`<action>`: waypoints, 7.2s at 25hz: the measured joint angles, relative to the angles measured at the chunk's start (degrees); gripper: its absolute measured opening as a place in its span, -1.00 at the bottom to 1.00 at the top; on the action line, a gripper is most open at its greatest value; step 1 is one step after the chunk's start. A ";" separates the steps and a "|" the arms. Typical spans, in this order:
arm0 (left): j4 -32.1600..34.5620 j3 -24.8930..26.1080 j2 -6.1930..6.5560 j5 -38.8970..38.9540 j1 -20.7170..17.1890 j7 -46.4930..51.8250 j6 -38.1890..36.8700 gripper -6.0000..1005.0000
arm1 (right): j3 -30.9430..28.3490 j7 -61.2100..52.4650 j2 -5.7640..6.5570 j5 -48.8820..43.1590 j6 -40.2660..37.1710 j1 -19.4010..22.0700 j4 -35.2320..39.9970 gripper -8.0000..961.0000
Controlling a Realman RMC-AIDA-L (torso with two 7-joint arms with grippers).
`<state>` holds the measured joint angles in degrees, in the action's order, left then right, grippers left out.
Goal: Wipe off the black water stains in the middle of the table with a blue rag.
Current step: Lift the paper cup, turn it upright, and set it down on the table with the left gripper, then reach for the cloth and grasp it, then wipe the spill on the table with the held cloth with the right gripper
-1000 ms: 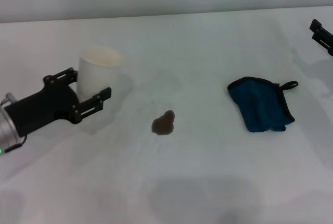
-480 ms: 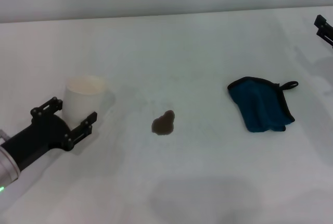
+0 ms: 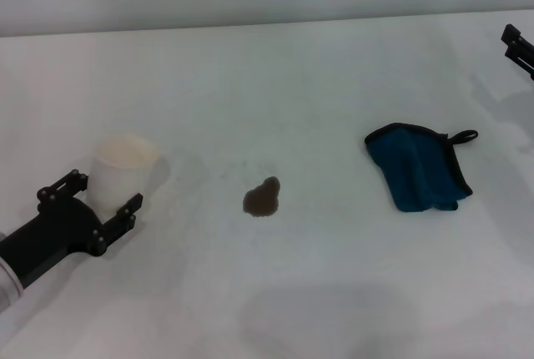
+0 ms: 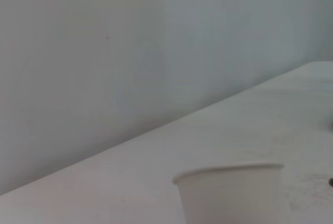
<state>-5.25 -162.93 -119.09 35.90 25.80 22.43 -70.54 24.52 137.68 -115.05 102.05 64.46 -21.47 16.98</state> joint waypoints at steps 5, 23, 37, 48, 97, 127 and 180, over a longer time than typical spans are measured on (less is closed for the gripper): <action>0.00 -0.02 -0.03 -0.04 -0.94 -1.59 0.50 0.32 | 0.26 -0.01 -0.07 0.00 -1.34 -0.18 -0.10 0.78; 2.96 -0.11 -0.09 5.07 -4.90 -7.96 1.36 0.38 | 1.53 0.48 -0.06 0.00 -3.14 -0.10 -0.30 0.78; 6.83 -0.03 -0.13 7.32 -8.19 -10.54 0.59 0.75 | 1.05 0.64 -0.09 0.36 -2.81 1.09 -0.40 0.77; 7.06 0.31 -0.04 12.16 -14.73 -12.60 -9.36 0.75 | -0.22 2.82 -0.08 0.84 -2.86 1.43 -0.56 0.77; 2.99 0.76 0.42 40.06 -8.60 -12.27 -19.79 0.75 | 28.31 -114.41 0.04 -76.75 28.11 -17.75 55.31 0.75; -3.17 0.76 0.61 44.72 0.97 -12.68 -10.21 0.75 | 57.59 -145.91 -0.78 -80.68 21.82 -21.39 44.36 0.53; -3.36 0.26 1.49 44.48 -0.20 -12.24 -8.05 0.75 | 66.39 -140.76 -1.07 -71.47 9.28 -32.76 25.49 -0.77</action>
<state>-8.61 -162.67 -117.60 80.39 25.60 10.19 -78.58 90.91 -3.08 -116.12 30.57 73.74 -54.23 42.47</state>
